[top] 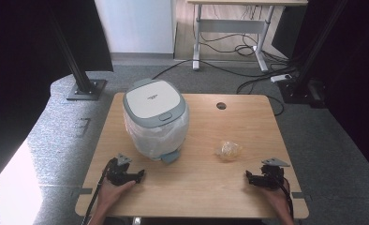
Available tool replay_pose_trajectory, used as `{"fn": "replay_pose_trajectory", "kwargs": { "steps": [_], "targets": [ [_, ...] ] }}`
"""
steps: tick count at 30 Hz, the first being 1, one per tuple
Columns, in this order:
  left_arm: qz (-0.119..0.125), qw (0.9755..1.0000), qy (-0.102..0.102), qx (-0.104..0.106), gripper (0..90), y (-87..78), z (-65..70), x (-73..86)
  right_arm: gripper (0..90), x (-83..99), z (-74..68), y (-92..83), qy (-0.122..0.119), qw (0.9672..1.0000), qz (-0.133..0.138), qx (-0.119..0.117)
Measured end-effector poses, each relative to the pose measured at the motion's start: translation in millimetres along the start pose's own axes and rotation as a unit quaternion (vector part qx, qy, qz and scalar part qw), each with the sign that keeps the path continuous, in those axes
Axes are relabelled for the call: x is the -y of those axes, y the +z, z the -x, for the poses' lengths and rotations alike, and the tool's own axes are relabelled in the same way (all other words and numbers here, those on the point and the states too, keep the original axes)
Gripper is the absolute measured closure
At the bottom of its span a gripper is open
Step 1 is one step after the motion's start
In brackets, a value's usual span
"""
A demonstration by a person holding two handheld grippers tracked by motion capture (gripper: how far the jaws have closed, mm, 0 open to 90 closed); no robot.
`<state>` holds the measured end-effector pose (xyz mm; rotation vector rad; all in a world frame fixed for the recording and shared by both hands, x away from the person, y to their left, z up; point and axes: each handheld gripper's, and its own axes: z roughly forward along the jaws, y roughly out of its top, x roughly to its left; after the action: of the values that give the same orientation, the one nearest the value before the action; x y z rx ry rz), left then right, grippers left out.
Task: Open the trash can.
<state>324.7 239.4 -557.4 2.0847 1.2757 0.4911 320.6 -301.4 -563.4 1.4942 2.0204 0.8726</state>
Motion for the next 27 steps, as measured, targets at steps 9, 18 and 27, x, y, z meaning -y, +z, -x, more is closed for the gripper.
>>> {"fn": "replay_pose_trajectory", "kwargs": {
  "steps": [9, 18, 27],
  "targets": [
    [0.002, 0.9999, -0.016, 0.000, 18.1, -4.8, -3.7, 1.4, 7.2, 0.0, 0.1, -0.1, 0.002, 1.0000, 0.000, 0.003],
    [0.004, 0.9995, -0.031, -0.005, 24.3, -7.0, -6.5, 1.0, 7.2, 0.0, 0.2, 0.0, 0.003, 1.0000, 0.000, 0.003],
    [0.057, 0.9971, -0.051, 0.007, 33.0, -25.8, -10.4, -1.2, 7.3, 0.0, 0.2, -0.1, 0.003, 1.0000, 0.000, 0.002]
  ]
}}
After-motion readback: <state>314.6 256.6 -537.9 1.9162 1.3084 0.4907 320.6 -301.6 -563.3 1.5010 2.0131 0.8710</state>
